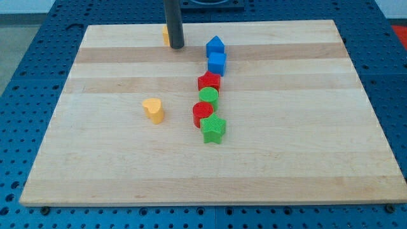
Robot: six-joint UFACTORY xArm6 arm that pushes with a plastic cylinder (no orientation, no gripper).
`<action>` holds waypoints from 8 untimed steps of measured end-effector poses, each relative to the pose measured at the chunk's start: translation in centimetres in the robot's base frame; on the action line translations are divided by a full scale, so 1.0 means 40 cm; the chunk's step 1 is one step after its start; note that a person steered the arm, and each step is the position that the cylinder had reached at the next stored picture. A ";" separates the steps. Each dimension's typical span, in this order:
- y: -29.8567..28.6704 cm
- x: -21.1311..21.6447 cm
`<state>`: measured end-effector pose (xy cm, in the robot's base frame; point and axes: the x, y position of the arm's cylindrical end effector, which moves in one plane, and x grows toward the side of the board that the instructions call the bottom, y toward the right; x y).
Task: Push the yellow hexagon towards the top center
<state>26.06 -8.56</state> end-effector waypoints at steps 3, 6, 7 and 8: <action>-0.187 -0.062; 0.137 -0.074; 0.214 -0.083; 0.121 -0.090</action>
